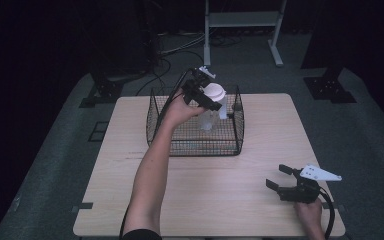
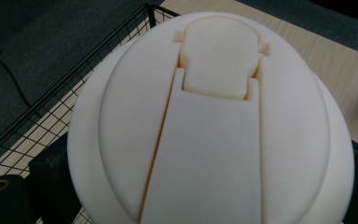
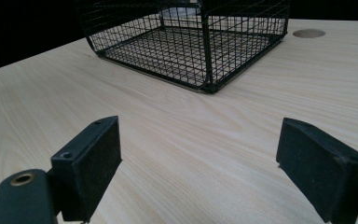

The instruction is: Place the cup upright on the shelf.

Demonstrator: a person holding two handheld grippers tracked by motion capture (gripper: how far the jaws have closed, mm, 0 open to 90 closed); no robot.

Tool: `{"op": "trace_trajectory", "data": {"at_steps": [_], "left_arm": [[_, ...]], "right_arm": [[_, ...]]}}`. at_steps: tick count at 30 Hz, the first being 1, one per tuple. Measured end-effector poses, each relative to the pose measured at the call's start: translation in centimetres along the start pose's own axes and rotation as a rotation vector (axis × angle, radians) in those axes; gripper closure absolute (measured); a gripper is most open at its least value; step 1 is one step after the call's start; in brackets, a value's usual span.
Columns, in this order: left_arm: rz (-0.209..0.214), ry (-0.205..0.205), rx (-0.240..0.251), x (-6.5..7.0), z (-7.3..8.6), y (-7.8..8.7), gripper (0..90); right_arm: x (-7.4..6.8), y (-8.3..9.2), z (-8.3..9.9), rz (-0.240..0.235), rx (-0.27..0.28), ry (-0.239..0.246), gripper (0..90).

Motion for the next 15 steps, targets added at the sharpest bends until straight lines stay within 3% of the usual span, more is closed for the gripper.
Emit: {"op": "trace_trajectory", "data": {"at_steps": [15], "left_arm": [[0.003, 0.008, -0.012, -0.3, 1.0, -1.6, 5.2]], "right_arm": [[0.0, 0.3, 0.1, -0.020, 0.002, -0.002, 12.8]]}}
Point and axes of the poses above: each handheld gripper's, and its own axes: y roughly backward along the jaws, z roughly out of its underside, x roughly to its right, the point moved 5 cm from there along -y, roughly forward along the jaws, and after that the axes turned 2 degrees about y, right-handed, at the moved point
